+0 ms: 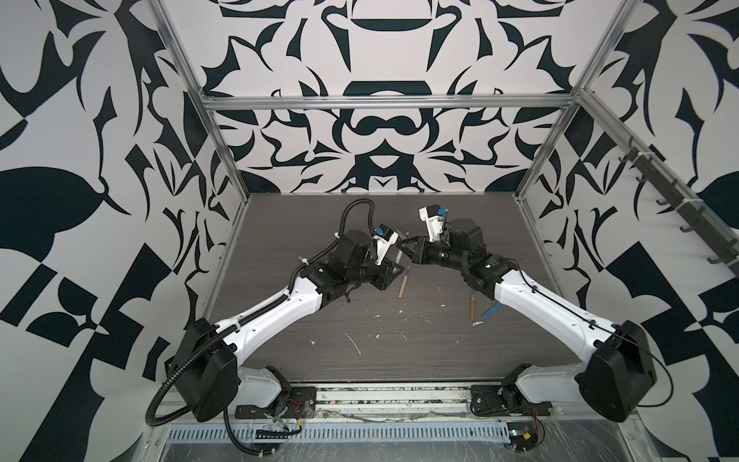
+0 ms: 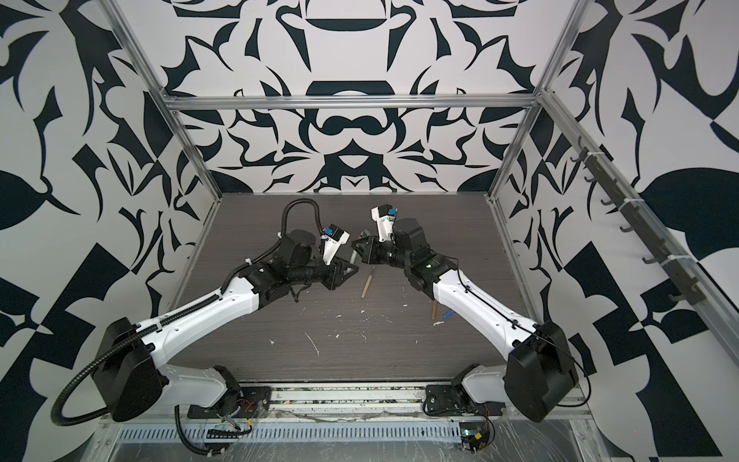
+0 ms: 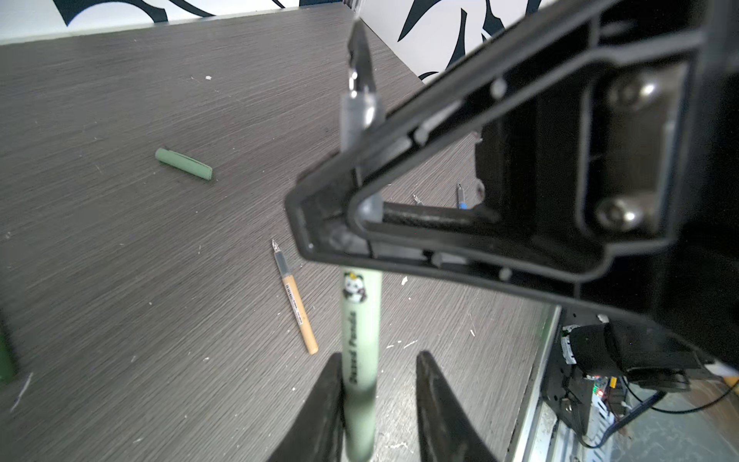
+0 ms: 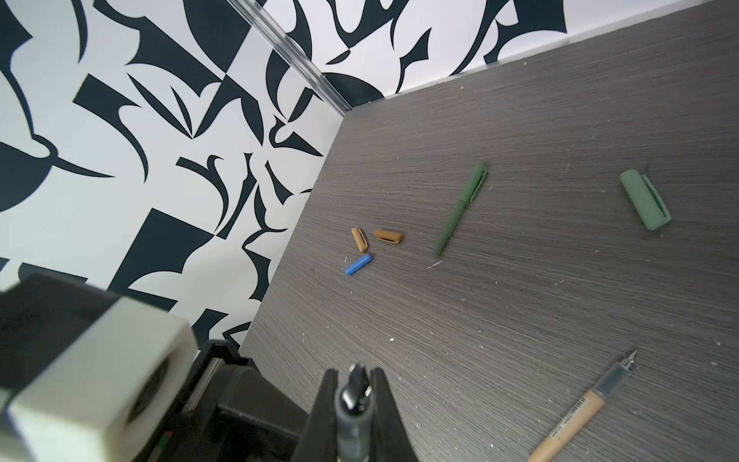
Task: Insert the pens into the pen caps
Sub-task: 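Swing the right gripper away toward the light green cap on the table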
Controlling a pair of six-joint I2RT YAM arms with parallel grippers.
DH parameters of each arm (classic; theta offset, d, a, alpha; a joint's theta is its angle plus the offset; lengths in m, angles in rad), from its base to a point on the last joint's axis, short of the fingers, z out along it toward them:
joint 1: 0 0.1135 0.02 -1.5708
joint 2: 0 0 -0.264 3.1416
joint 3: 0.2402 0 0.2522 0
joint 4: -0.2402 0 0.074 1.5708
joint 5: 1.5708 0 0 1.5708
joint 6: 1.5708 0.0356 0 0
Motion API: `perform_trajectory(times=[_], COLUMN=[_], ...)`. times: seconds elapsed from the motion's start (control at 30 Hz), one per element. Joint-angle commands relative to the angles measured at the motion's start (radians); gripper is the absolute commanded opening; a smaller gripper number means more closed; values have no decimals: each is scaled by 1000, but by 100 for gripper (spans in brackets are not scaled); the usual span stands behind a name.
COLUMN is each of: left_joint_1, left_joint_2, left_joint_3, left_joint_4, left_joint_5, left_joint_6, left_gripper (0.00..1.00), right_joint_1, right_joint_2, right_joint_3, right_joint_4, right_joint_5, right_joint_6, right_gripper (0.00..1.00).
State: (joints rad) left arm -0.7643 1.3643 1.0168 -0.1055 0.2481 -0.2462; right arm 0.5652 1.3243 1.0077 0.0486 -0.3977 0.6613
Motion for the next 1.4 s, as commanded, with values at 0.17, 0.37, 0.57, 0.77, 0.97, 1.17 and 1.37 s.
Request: perform_trajectory(times=[0.17,0.37,0.57,0.77,0.97,1.17,1.37], left_joint_1=[-3,-3,0,18,18,19,18], left_joint_2=[-26,-39,-45,-136,-314,-397,-400], left_joint_3=[-35,-41,-13,-61,-253,-264,-248], left_joint_4=[51,55,-43,-8,328,299,271], left_joint_5=[24,5,-232,-316,-149,-207,-214], left_joint_6=[-13,-20,-57,-78,-58,-21,-27], left_gripper=[13,3,0,0,1,0,0], right_joint_1=[-1,-1,-1,-75,-178,-199,-199], right_joint_2=[-24,-22,-87,-77,212,543,803], right_joint_3=[-11,-16,34,77,266,528,762], right_joint_4=[88,121,-16,-142,-274,-406,-466], right_joint_5=[-28,-62,28,142,144,194,187], right_joint_6=[48,71,-2,-94,-157,-240,-248], right_gripper=[0,14,43,44,44,44,45])
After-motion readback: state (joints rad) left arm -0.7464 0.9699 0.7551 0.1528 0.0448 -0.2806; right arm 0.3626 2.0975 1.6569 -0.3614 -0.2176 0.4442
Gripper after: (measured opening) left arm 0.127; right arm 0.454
